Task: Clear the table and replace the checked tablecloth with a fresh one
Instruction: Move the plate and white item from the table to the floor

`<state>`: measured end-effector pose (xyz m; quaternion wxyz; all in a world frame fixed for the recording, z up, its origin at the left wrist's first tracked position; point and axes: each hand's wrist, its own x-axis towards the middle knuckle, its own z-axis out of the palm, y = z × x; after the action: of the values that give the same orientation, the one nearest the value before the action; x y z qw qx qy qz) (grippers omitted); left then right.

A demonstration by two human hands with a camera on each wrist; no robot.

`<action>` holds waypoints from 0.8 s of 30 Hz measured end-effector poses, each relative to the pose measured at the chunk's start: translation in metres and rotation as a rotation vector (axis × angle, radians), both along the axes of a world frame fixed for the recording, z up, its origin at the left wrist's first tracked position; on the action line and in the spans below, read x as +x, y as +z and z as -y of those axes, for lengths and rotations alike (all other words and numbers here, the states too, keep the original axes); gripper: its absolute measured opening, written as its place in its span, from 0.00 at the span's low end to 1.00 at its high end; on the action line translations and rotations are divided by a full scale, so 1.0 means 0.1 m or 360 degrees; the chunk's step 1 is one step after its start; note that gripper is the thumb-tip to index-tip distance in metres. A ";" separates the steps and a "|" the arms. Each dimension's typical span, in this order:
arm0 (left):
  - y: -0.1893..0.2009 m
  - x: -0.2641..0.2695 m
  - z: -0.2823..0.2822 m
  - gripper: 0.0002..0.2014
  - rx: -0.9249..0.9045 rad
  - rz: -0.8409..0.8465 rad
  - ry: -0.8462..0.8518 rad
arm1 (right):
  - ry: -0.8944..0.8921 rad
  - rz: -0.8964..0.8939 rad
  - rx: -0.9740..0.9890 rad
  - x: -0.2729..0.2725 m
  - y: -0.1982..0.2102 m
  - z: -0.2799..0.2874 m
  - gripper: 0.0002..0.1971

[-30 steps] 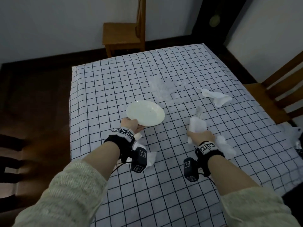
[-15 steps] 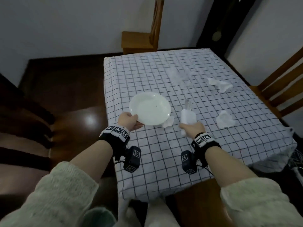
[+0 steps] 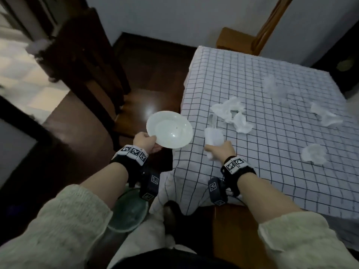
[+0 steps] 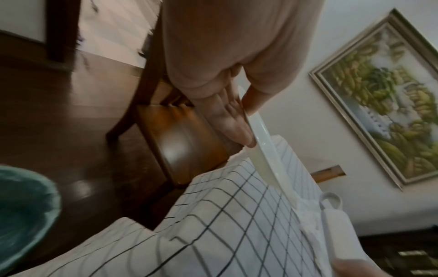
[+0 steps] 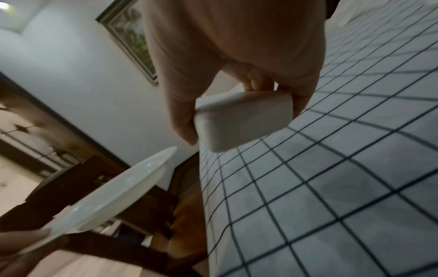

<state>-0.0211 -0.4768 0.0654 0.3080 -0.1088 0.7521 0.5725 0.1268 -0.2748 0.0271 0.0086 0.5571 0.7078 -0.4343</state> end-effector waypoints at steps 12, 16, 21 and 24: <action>-0.30 0.82 1.75 0.04 -0.0097 0.0202 0.0606 | 0.0720 0.0126 -0.0089 -0.24 -0.21 1.35 0.43; -0.32 1.01 2.38 0.08 -0.0139 0.0214 0.0880 | 0.1080 0.0180 -0.0101 -0.46 -0.17 1.90 0.43; -0.24 1.34 3.17 0.04 -0.0153 0.0281 0.1095 | 0.1485 0.0289 -0.0033 -0.62 -0.08 2.78 0.43; -0.22 1.57 3.71 0.06 -0.0126 0.0324 0.1255 | 0.1746 0.0365 0.0078 -0.58 -0.05 3.38 0.42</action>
<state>0.1356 -0.8479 0.0432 0.1333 -0.4566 0.6398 0.6037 0.0685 -0.6127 0.0226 0.2972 0.1509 0.8983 -0.2863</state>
